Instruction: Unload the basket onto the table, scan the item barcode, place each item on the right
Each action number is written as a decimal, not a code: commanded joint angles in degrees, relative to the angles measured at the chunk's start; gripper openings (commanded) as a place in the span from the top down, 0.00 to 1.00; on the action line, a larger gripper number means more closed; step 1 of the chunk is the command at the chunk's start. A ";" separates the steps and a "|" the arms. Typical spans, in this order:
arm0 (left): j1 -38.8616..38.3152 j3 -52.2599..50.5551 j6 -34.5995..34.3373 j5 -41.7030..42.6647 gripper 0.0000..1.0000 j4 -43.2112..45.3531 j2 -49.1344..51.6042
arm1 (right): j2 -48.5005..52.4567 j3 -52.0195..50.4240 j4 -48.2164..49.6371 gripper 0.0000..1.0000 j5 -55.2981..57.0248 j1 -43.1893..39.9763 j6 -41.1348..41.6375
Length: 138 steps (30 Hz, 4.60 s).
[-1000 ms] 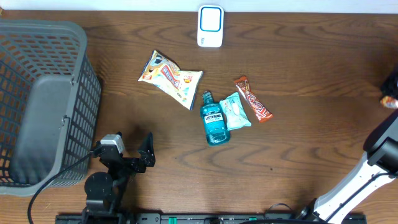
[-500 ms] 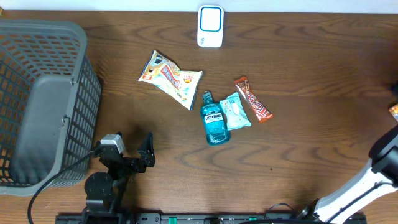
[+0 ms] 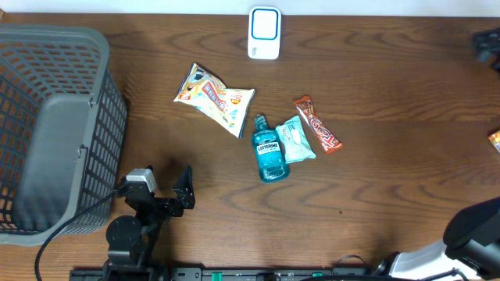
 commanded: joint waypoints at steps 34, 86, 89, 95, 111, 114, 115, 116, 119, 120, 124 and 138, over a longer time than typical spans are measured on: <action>0.28 -0.94 0.33 0.31 0.02 -1.40 -0.31 | 21.38 -0.22 -17.94 0.34 43.93 50.84 -10.49; 0.28 -0.94 0.33 0.31 0.02 -1.40 -0.31 | 21.44 -7.61 -49.94 0.99 -42.60 37.31 -45.00; 0.28 -0.94 0.33 0.31 0.02 -1.42 -0.31 | 21.44 -7.58 -49.92 0.99 -43.39 37.75 -48.74; 0.28 -0.94 0.33 0.31 0.02 -1.40 -0.31 | 21.44 -7.61 -49.37 0.99 -42.23 38.18 -71.63; 0.28 -0.94 0.33 0.31 0.02 -1.40 -0.31 | 21.49 -9.05 -37.35 0.98 -16.20 40.61 -68.04; 0.28 -0.94 0.33 0.31 0.02 -1.40 -0.31 | 21.49 -10.54 -29.35 0.99 -5.22 41.86 -48.59; 0.28 -0.94 0.33 0.31 0.02 -1.40 -0.31 | 21.49 -11.21 -27.08 0.99 -1.01 42.51 -43.21; 0.28 -0.94 0.33 0.31 0.02 -1.40 -0.31 | 21.49 -11.52 -26.18 0.99 1.07 42.95 -40.98; 0.28 -0.94 0.33 0.31 0.02 -1.40 -0.31 | 21.49 -12.33 -23.82 0.98 8.15 44.72 -34.12; 0.28 -0.94 0.33 0.31 0.02 -1.40 -0.31 | 21.49 -12.37 -23.50 0.96 9.70 45.13 -32.24; 0.28 -0.94 0.33 0.31 0.02 -1.42 -0.31 | 21.46 -12.35 -23.17 0.85 14.25 46.77 -26.05; 0.28 -0.94 0.33 0.31 0.02 -1.40 -0.31 | 12.55 -12.28 -24.83 0.40 20.02 47.82 -18.75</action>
